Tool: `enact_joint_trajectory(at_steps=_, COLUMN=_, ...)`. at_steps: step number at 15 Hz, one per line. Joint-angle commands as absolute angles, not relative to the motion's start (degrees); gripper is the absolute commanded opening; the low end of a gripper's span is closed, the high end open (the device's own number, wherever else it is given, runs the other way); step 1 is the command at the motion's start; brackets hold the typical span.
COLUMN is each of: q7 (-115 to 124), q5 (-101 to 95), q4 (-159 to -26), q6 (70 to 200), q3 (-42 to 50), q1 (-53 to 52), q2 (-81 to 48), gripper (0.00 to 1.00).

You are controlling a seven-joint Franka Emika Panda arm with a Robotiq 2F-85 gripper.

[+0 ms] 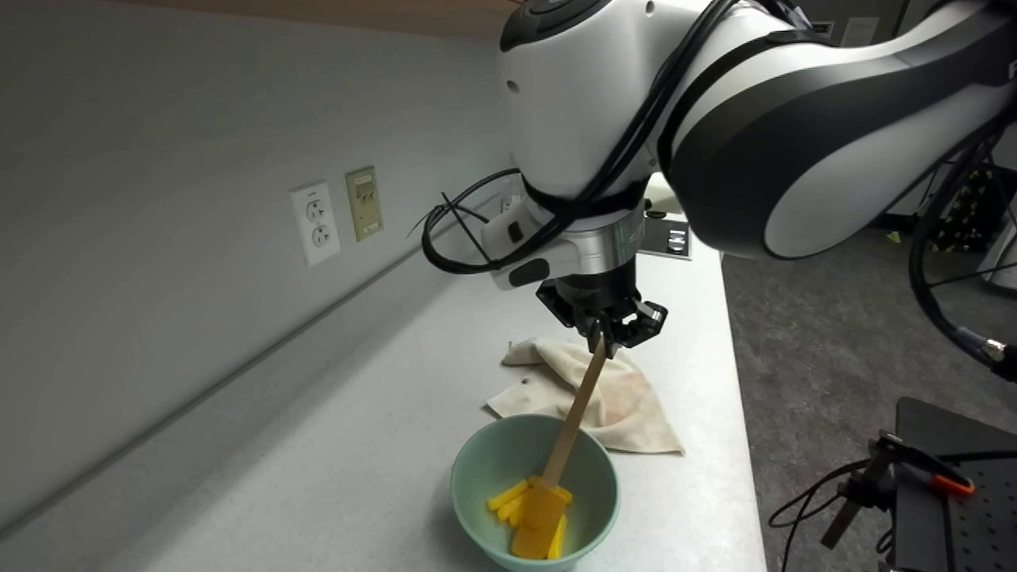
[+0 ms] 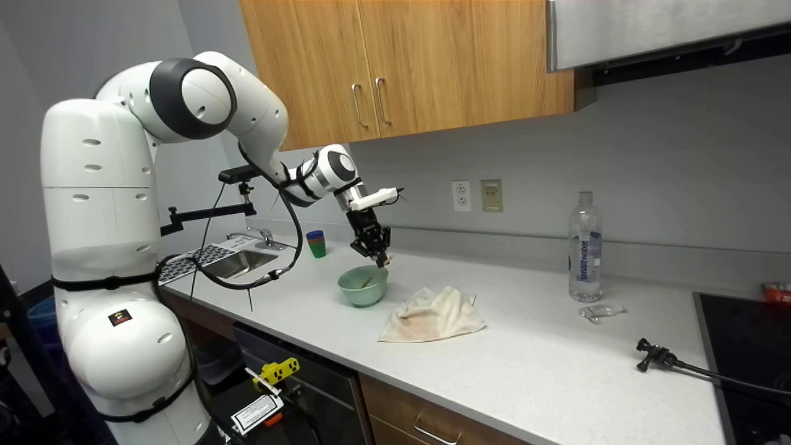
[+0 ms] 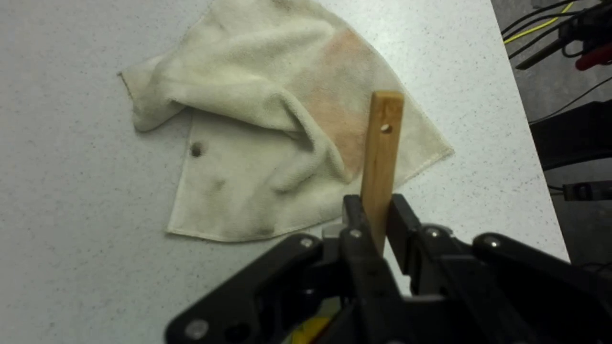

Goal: Use the wooden spatula to stir the contents in the green bowl

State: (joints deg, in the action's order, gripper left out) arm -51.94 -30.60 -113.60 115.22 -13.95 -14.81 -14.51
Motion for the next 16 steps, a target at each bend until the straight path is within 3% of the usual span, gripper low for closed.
enact_joint_trajectory(at_steps=1, q7=-55.44, q5=-26.47, q4=-112.04, q6=117.41, q3=-14.77, q1=-13.81, q2=-14.67, gripper=0.04)
enact_joint_trajectory(at_steps=8, q7=-52.6, q5=-28.05, q4=-112.48, q6=118.69, q3=-13.28, q1=-13.93, q2=-14.55, gripper=0.04)
enact_joint_trajectory(at_steps=16, q7=-45.23, q5=-42.78, q4=-111.92, q6=113.73, q3=-12.92, q1=-15.94, q2=-14.33, gripper=0.04)
